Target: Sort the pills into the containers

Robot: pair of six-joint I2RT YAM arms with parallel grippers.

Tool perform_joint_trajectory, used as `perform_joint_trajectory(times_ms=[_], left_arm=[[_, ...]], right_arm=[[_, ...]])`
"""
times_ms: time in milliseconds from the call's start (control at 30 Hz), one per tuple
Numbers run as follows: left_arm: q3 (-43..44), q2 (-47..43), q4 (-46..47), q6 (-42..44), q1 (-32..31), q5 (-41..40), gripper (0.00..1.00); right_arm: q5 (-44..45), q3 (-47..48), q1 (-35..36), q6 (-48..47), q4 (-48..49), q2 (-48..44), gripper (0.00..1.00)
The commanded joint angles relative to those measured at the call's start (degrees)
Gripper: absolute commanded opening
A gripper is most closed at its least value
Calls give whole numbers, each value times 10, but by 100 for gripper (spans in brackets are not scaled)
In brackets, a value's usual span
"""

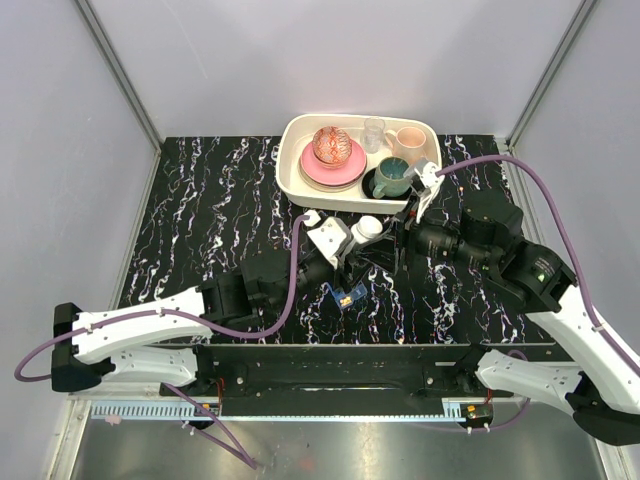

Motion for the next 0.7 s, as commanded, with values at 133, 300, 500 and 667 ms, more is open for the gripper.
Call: perform_joint_trajectory(times_ms=[133,300,500,667], left_arm=[[-13,-14,72,-14,4,1,20],[-40,-30,81,-32,4,-9,55],[-66,-52,57,-62,4,-11,98],[-131,-98,23,-129,4,-18,99]], right_arm=[[24,-26,4,8,9,-2,7],[70,-30,4,16,12,-5,2],[160,-45,4,26,25,-10,0],[298,-87,4,24,55,-13,0]])
